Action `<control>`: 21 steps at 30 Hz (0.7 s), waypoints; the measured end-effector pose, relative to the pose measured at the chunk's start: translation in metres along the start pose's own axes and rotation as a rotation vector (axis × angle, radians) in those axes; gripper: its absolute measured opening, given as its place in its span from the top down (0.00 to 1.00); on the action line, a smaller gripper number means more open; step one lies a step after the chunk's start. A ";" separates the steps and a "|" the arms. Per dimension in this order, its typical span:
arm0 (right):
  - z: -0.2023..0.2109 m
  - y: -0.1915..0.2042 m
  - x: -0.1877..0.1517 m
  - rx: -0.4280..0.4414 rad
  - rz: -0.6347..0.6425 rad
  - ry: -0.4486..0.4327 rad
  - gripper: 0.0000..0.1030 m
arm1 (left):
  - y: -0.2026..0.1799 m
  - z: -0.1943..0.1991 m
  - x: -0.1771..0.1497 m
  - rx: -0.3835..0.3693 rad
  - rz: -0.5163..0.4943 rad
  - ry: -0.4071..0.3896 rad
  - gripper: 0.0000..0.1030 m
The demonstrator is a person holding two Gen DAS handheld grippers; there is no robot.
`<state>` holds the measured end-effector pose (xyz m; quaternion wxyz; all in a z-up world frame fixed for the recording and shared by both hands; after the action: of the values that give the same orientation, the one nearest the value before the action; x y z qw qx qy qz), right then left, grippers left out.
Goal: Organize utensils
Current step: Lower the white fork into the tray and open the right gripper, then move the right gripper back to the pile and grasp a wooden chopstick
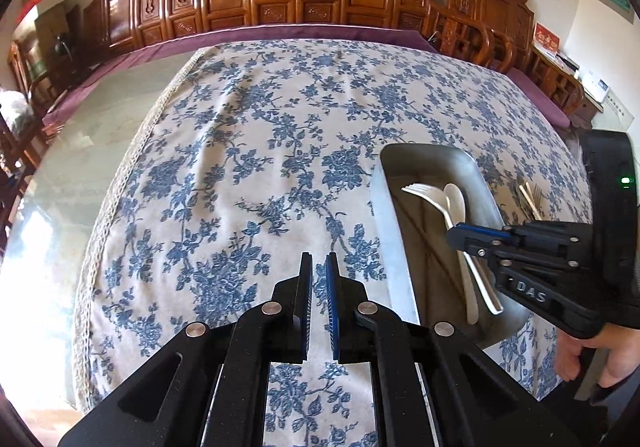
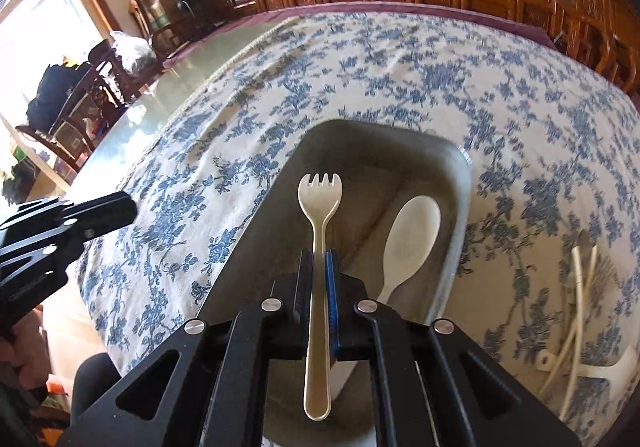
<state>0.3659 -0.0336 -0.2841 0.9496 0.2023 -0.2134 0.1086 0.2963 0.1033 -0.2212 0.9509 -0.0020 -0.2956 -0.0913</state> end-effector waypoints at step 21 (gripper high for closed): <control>0.091 -0.044 -0.019 -0.006 0.027 -0.142 0.91 | -0.050 0.037 0.006 -0.028 -0.053 -0.067 0.72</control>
<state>0.3293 -0.1147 -0.2321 0.9311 0.2038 -0.2834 0.1061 0.2713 0.0548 -0.1903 0.9376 -0.0105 -0.3260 -0.1206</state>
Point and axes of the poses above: each gripper's, at about its wrist camera, not at the fingertips, and z roughly against the way its jaws point, y to its left, x to its top, the point moved 6 cm from there along -z, roughly the way its jaws point, and after that the axes turned 10 degrees about -z, right-handed, at the moved point
